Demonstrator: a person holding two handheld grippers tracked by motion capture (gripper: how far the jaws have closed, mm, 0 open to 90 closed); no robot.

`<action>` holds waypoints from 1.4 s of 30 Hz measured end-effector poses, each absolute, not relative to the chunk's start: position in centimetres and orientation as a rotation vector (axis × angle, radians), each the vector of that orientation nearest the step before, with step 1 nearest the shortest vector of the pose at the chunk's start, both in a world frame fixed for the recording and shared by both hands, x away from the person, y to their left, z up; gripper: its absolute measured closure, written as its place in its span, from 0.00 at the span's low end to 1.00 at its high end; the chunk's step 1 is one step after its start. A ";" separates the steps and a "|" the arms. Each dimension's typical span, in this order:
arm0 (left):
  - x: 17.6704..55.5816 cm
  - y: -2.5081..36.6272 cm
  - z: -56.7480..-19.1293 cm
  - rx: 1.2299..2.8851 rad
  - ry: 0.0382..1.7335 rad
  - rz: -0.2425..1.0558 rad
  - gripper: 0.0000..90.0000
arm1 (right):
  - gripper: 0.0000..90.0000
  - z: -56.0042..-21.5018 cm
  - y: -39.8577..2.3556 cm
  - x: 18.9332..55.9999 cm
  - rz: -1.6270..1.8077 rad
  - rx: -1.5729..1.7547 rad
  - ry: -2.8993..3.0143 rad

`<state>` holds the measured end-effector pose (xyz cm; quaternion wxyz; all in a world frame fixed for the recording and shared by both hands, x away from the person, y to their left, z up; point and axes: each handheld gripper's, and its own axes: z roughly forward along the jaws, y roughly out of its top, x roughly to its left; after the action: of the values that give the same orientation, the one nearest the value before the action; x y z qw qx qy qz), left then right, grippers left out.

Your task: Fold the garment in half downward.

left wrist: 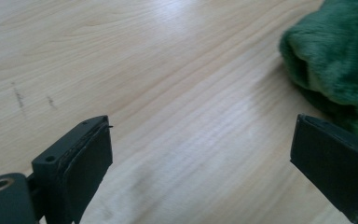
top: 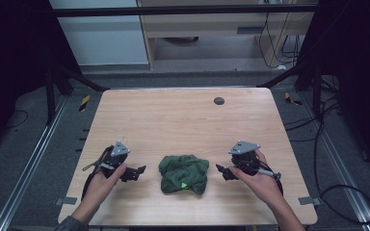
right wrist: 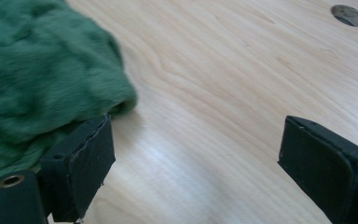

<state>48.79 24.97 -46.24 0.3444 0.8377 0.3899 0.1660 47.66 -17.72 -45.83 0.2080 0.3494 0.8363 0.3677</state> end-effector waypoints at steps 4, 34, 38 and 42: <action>50.3 25.7 -46.2 2.204 1.031 0.434 0.06 | 0.12 -45.7 -18.5 48.8 1.047 1.015 2.291; 56.6 29.8 -48.8 2.173 1.211 0.468 0.06 | 0.13 -49.9 -23.5 55.4 1.012 1.444 2.142; 56.9 29.9 -49.1 2.158 1.217 0.471 0.06 | 0.13 -50.3 -24.0 55.9 0.985 1.485 2.087; 57.2 30.0 -49.3 2.152 1.218 0.475 0.06 | 0.12 -50.7 -24.5 56.3 0.974 1.510 2.057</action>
<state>57.15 30.00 -49.33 0.3066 0.8135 0.4603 0.1797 56.25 -24.49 -50.70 0.2038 0.5414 0.7372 0.3491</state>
